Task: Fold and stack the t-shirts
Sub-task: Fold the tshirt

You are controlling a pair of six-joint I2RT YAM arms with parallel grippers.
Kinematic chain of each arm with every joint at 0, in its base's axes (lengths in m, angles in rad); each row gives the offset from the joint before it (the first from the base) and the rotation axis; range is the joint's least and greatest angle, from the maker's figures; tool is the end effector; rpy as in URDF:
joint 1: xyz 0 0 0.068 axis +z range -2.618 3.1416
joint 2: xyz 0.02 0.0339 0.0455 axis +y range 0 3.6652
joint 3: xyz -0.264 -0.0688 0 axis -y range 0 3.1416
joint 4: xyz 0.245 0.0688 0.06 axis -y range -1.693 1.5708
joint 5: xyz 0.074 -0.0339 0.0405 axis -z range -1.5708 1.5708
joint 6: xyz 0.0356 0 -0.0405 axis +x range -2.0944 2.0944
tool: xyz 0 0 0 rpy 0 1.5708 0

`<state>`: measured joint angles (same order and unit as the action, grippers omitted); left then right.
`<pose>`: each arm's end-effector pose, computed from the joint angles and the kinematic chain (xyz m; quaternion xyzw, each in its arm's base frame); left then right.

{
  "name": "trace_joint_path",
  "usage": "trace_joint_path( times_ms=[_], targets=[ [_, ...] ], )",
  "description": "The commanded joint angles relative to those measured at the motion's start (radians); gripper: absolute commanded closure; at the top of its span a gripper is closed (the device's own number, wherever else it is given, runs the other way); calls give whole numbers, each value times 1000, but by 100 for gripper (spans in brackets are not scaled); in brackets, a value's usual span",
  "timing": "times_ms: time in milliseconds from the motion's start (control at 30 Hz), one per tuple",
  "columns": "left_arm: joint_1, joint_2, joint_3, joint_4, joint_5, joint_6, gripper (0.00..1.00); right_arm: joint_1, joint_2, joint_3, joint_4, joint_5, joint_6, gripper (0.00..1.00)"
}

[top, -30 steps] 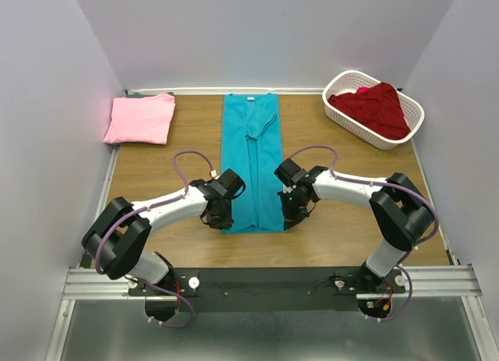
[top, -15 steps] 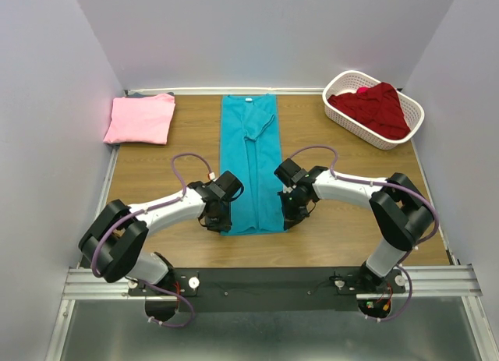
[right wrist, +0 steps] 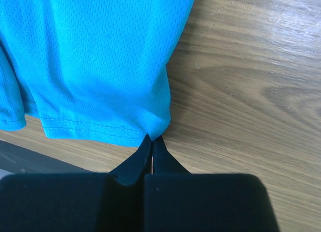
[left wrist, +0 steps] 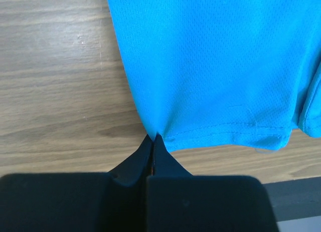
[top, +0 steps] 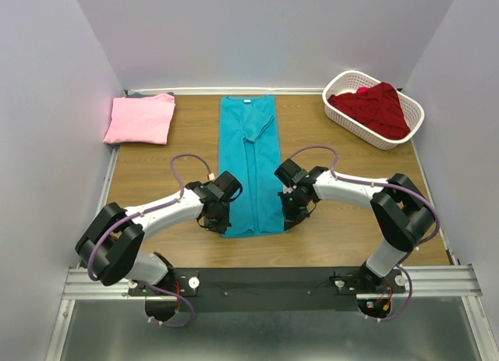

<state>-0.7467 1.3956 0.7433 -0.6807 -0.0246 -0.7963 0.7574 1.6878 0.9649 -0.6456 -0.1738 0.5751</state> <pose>0.1701 -0.1562 0.1659 -0.0261 0.9925 -0.0739 0.0935 0.2110 0.2079 0.1518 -0.0989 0.9862 0.1301 0.0257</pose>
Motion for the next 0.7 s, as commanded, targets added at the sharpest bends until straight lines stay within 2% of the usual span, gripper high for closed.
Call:
trace_joint_path(
  times_ms=[0,200,367,667],
  targets=[
    [1,-18,25,-42,20,28,100,-3,-22,21,-37,43,-30,99],
    [62,40,177,-34,6,107,100,-70,4,178,-61,92,-87,99],
    [205,80,263,-7,-5,180,100,-110,67,342,-103,151,-153,99],
    [355,163,422,50,-24,292,100,-194,183,569,-134,168,-227,99]
  ],
)
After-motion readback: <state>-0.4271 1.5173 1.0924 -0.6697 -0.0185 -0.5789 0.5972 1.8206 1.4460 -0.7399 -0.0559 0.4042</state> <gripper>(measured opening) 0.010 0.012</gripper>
